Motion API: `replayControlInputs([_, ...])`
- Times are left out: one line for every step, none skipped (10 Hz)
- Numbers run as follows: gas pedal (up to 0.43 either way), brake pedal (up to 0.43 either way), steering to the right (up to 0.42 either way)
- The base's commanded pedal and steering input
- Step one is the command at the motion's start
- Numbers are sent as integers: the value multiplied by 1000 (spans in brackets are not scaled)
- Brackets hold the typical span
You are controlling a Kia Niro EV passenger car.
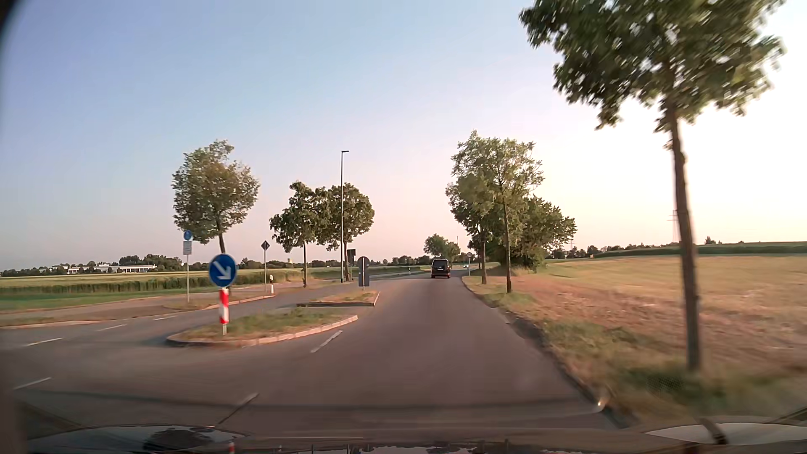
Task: Follow the waypoints while adhering to traffic rules and regulations
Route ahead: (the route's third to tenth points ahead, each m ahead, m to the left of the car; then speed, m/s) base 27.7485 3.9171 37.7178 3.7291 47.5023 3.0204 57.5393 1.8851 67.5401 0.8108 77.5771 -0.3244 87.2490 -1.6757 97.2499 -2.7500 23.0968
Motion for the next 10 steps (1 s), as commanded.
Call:
replayControlInputs([130, 18, 4])
replayControlInputs([130, 12, 4])
replayControlInputs([130, 18, 4])
replayControlInputs([130, 18, 4])
replayControlInputs([138, 18, 4])
replayControlInputs([138, 18, 4])
replayControlInputs([138, 18, 4])
replayControlInputs([138, 18, 4])
replayControlInputs([138, 18, 4])
replayControlInputs([138, 18, 7])
